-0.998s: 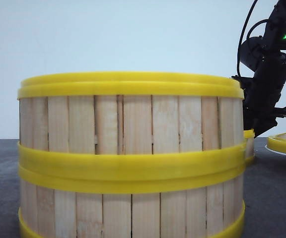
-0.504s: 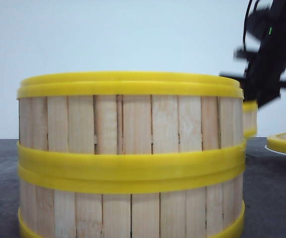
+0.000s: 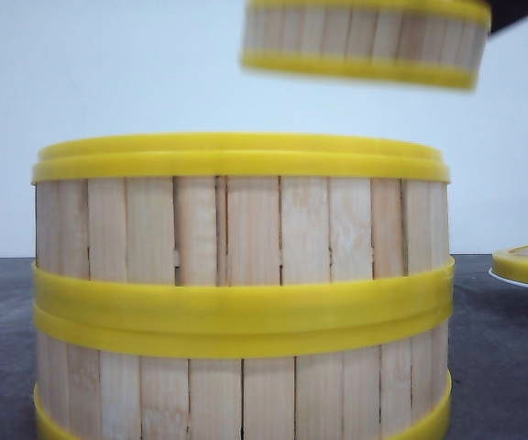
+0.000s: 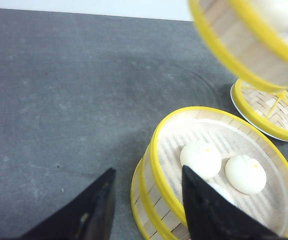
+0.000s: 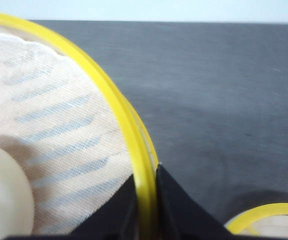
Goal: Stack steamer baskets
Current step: 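Lift the grasped basket with the right gripper above the two-basket stack, then lower the basket with the right gripper onto the top of the stack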
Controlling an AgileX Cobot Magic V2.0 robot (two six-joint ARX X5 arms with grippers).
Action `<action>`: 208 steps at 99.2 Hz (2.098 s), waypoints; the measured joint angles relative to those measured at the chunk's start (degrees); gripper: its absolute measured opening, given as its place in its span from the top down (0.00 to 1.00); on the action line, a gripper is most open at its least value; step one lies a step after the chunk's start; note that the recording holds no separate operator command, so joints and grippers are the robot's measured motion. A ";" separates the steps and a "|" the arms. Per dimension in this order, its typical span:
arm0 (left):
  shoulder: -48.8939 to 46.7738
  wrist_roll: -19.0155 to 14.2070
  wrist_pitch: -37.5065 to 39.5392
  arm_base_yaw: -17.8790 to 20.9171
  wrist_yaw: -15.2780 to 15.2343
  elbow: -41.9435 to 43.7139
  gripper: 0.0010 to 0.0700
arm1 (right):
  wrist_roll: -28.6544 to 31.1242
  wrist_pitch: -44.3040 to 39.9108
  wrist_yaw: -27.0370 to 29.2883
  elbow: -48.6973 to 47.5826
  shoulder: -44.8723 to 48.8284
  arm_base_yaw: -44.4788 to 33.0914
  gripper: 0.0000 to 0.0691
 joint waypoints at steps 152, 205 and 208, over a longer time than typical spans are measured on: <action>0.00 0.04 -5.01 0.00 0.13 0.00 0.67 | -9.42 -13.31 0.13 0.00 10.78 22.99 0.96; 0.00 0.04 -5.03 0.00 0.13 0.00 0.67 | -10.23 -14.58 1.14 0.00 11.13 22.97 0.96; 0.00 0.04 -5.03 0.00 0.13 0.00 0.67 | -10.23 -14.58 1.14 0.00 11.13 22.97 0.96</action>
